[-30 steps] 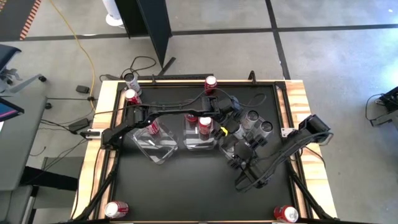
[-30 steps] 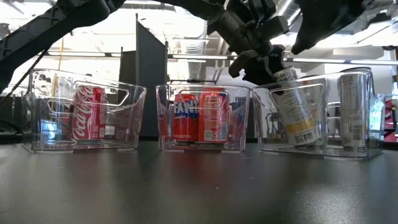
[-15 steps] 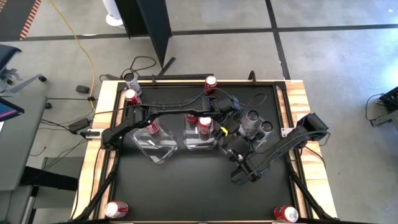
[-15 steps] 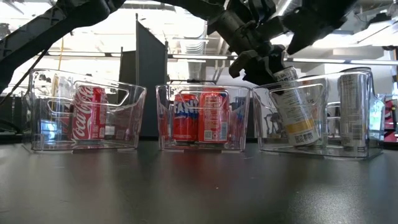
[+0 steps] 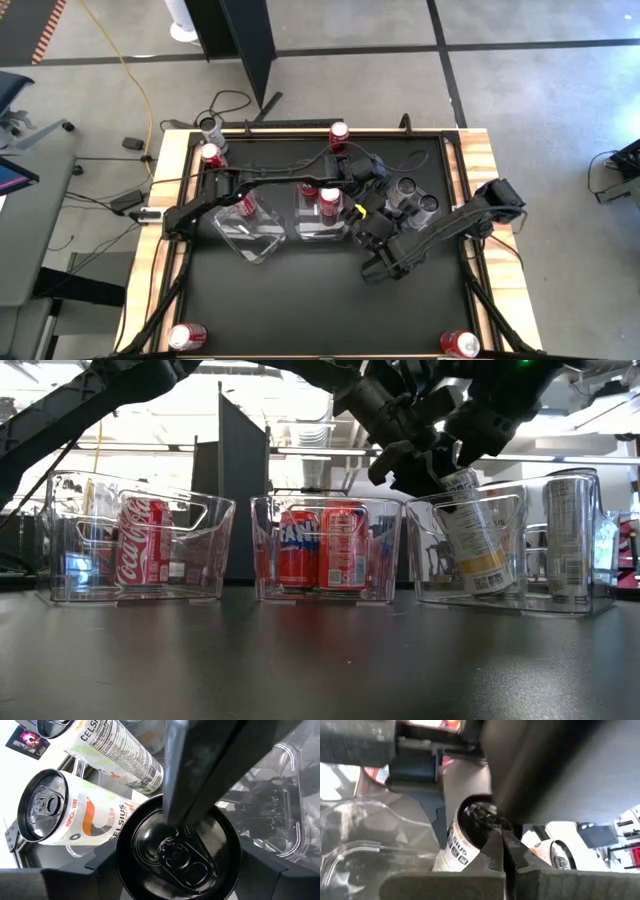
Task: Sort soda cans
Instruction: Put the bottom white soda can into the right transparent bin
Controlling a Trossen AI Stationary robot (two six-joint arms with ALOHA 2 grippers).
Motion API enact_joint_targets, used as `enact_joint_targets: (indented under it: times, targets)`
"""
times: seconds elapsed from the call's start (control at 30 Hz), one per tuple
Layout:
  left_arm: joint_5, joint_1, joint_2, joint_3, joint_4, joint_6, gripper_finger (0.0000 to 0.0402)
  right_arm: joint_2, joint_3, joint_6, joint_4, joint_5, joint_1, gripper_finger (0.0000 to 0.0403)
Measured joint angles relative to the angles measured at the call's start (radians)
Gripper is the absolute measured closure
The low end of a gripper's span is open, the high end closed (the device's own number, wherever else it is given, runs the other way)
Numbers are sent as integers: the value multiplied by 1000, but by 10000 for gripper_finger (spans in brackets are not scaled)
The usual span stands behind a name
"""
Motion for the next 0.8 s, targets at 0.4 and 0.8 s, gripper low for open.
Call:
enact_joint_targets:
  times: [0.4,0.8]
  targets:
    - [-6,2,2,0,5,-1,123,-2,1,-53,18,-60,-48,402]
    - [-17,1,2,0,7,-9,114,-2,1,6,-10,-94,-49,403]
